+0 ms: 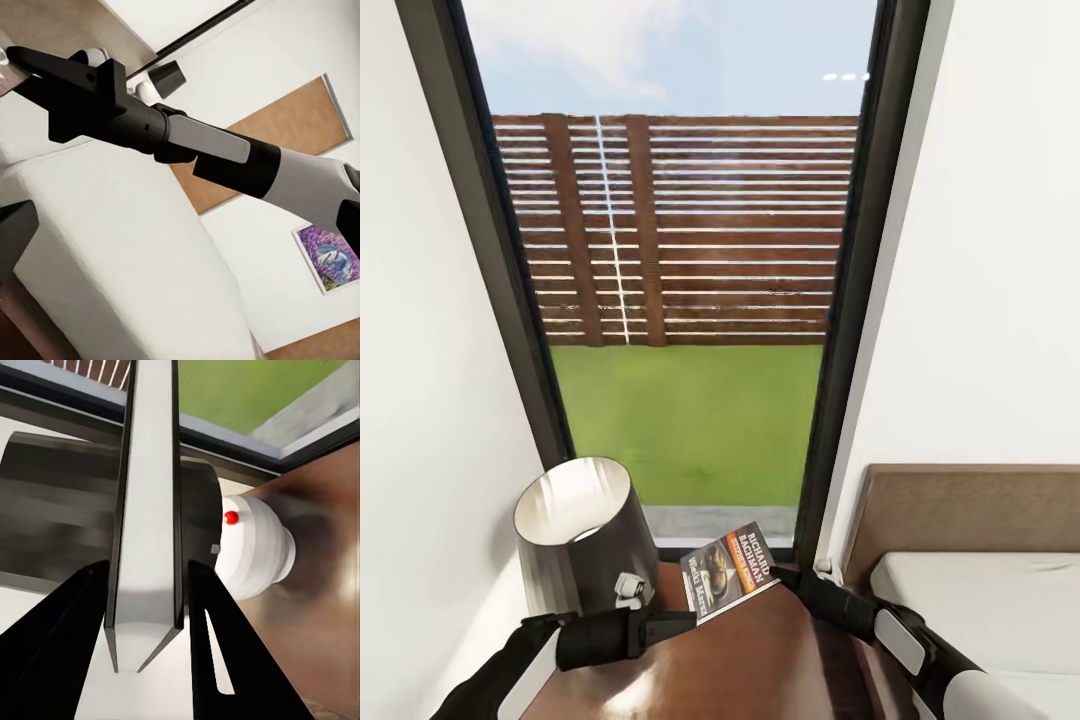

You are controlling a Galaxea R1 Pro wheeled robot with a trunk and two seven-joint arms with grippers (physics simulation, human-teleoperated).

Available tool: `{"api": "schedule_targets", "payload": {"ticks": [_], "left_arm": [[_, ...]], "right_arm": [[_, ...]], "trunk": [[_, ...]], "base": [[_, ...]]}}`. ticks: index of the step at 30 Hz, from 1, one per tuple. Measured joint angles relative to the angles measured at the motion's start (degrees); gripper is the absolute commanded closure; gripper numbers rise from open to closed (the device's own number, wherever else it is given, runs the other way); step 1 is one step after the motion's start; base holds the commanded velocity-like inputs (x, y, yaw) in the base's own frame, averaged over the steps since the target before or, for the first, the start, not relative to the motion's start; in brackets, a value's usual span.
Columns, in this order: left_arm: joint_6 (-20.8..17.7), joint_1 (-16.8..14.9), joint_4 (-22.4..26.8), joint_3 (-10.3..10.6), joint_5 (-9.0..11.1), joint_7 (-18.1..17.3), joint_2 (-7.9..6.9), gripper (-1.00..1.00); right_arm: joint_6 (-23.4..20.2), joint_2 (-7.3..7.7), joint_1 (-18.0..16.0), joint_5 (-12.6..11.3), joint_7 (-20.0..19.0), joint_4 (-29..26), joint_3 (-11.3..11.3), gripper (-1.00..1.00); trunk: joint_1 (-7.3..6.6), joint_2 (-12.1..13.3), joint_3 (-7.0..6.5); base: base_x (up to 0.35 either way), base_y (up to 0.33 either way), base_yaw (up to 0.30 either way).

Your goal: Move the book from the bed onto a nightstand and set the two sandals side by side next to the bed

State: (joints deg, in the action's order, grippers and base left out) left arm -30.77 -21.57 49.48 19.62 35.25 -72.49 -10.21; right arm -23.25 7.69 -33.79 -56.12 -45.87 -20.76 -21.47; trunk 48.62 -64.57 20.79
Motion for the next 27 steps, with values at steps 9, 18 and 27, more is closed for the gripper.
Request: {"api": "schedule_targets", "payload": {"ticks": [9, 18, 27], "left_arm": [[0.08, -0.01, -0.09, -0.08, 0.0, 0.33, 0.0, -1.0], [0.11, 0.0, -0.09, -0.08, 0.0, 0.36, 0.0, -1.0], [0.09, -0.01, -0.09, -0.08, 0.0, 0.31, 0.0, -1.0]], "right_arm": [[0.0, 0.0, 0.0, 0.01, 0.0, 0.03, 0.0, 1.0], [0.03, 0.0, 0.0, 0.04, 0.0, 0.26, -0.01, 1.0], [0.01, -0.08, 0.0, 0.01, 0.01, 3.05, -0.01, 1.0]], "trunk": [[1.98, -3.61, 1.62], [3.96, -7.22, 3.24], [5.93, -10.84, 4.85]], "base": [[0.0, 0.0, 0.0], [0.0, 0.0, 0.0], [0.0, 0.0, 0.0]]}}
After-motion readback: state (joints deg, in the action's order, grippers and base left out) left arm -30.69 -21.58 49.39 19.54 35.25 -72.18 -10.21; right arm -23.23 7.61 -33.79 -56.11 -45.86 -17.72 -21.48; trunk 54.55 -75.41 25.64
